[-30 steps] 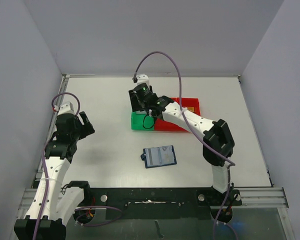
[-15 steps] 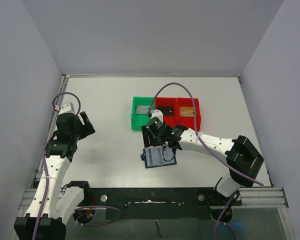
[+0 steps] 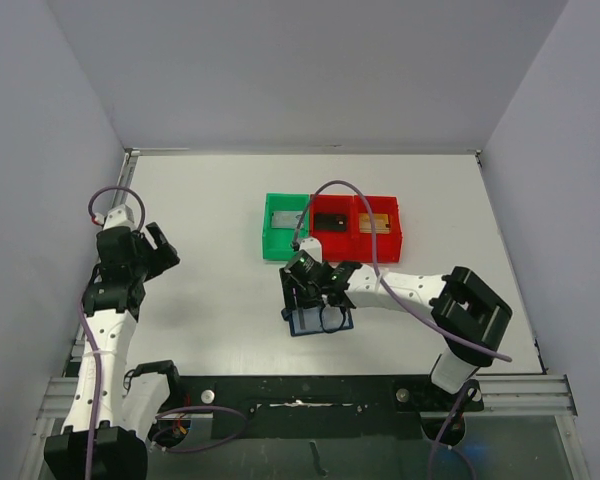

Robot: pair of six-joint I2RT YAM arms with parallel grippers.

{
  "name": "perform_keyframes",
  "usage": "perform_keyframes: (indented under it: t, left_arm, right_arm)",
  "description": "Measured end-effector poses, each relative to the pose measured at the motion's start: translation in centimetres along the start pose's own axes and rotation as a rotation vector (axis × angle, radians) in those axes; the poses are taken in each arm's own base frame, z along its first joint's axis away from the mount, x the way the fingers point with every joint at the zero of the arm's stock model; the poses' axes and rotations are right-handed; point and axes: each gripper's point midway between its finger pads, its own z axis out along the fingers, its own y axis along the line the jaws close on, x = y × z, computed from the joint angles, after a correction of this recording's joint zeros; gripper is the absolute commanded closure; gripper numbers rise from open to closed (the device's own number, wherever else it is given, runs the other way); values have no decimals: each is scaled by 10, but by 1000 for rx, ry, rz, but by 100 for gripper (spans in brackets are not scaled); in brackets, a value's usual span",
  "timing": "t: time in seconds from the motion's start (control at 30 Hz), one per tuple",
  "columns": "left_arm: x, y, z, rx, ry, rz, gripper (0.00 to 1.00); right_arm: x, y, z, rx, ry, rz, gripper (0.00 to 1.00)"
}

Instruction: Take the credit cards out of the card holder

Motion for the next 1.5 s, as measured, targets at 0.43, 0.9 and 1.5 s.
perform_keyframes:
  t: [0.43, 0.9, 1.5]
  left_arm:
    - [-1, -10, -3, 62, -5, 6, 26]
    - [-2, -14, -6, 88, -18, 10, 26]
    - [-4, -32, -17, 195, -36, 22, 26]
  right_arm:
    - [24, -5, 18, 41, 20, -43, 49]
    - [22, -1, -3, -21, -2, -39, 34]
    - [28, -7, 18, 11, 5, -94, 50]
